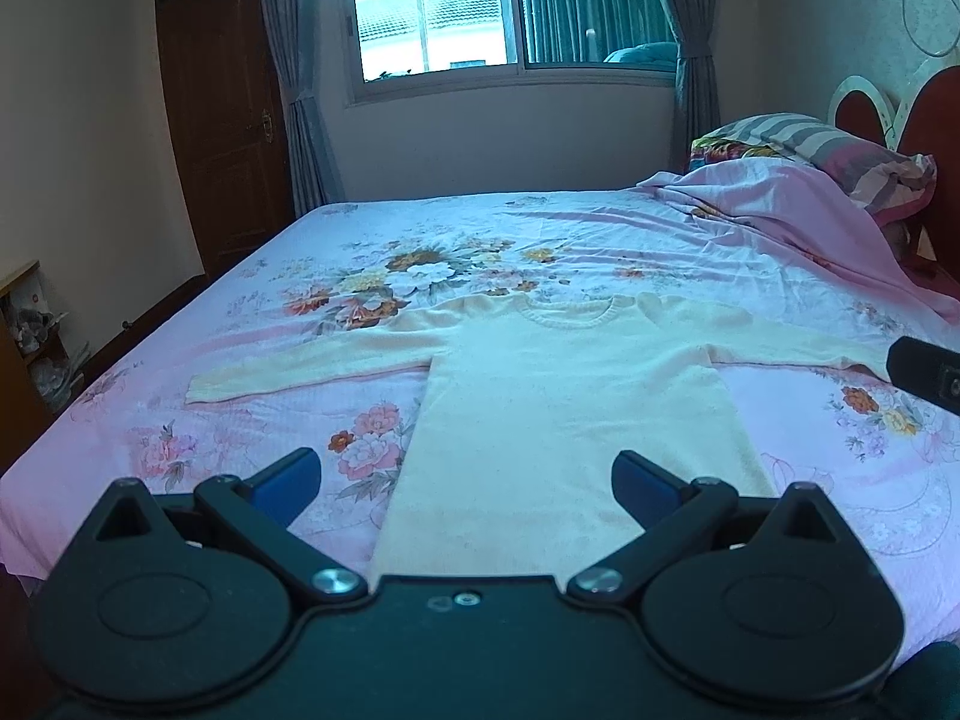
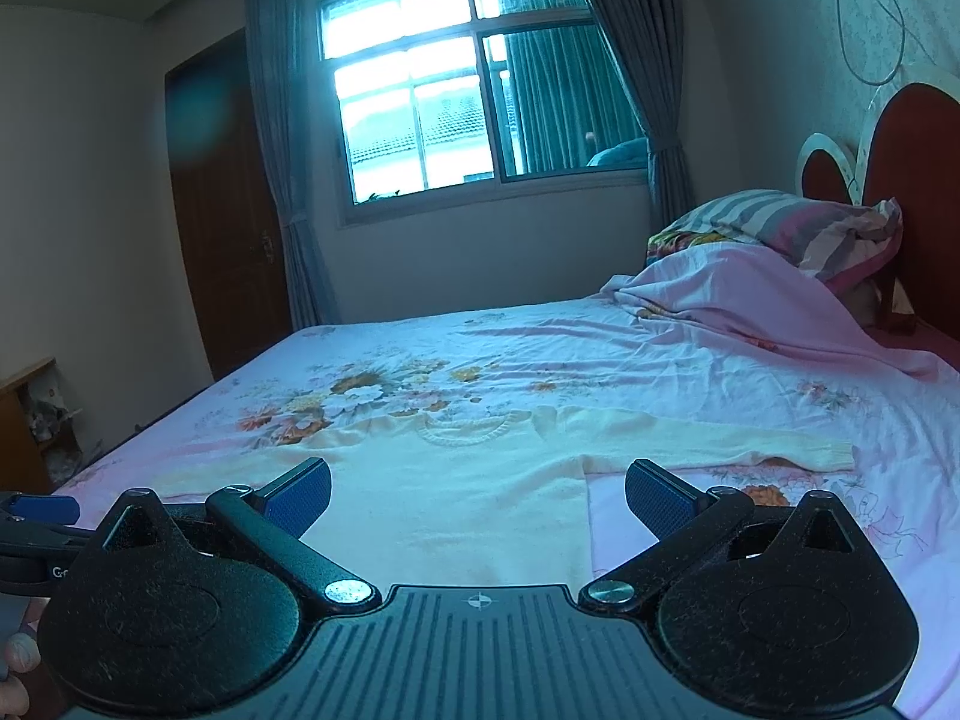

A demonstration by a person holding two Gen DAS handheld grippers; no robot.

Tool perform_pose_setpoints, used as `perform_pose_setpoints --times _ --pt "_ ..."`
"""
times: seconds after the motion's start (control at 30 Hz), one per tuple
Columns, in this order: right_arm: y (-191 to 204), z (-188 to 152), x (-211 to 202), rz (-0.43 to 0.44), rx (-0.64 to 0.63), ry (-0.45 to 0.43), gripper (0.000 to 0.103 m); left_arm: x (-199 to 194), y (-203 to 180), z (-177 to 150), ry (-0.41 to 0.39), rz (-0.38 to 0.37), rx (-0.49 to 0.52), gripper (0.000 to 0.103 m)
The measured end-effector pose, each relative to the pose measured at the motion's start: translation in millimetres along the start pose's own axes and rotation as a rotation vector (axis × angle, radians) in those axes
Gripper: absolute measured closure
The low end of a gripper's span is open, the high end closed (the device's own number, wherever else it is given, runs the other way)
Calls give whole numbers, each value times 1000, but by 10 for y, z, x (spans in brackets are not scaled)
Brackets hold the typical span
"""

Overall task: Fold small clothes
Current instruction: 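Move the left gripper toward the cuff of the cream sweater sleeve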

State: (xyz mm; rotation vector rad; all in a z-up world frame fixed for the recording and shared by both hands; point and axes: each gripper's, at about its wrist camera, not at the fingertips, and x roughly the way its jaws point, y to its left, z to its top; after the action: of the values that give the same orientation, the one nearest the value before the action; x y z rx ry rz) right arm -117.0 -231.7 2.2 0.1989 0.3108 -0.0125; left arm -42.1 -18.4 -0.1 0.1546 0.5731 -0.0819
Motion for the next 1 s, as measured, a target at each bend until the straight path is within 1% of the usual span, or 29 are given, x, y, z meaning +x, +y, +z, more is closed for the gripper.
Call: perform_pose_setpoints --times 0.27,0.4,0.57,0.63,0.73,0.8,0.87,0.93,1.0 --pt "5 -16 64 -7 12 19 0 71 32 -7 11 6 -14 1" --pt "0 -33 105 -7 13 7 0 141 56 -10 22 9 -18 1" --pt "-28 -69 232 -10 31 34 0 286 161 14 39 -2 -44 1" --pt "-38 -74 312 -2 22 16 0 373 224 32 50 -3 -61 1" --pt "-7 -75 463 -17 -28 7 0 532 328 70 66 21 -85 1" --pt "16 -64 587 -21 -44 20 0 657 405 103 79 43 -95 1" --pt "51 -50 703 -11 -45 39 0 785 493 133 93 51 -109 1" --pt "95 -34 806 0 -53 36 0 920 593 154 114 61 -127 1" --pt "139 -19 916 1 -83 50 0 1056 709 176 130 66 -148 2"
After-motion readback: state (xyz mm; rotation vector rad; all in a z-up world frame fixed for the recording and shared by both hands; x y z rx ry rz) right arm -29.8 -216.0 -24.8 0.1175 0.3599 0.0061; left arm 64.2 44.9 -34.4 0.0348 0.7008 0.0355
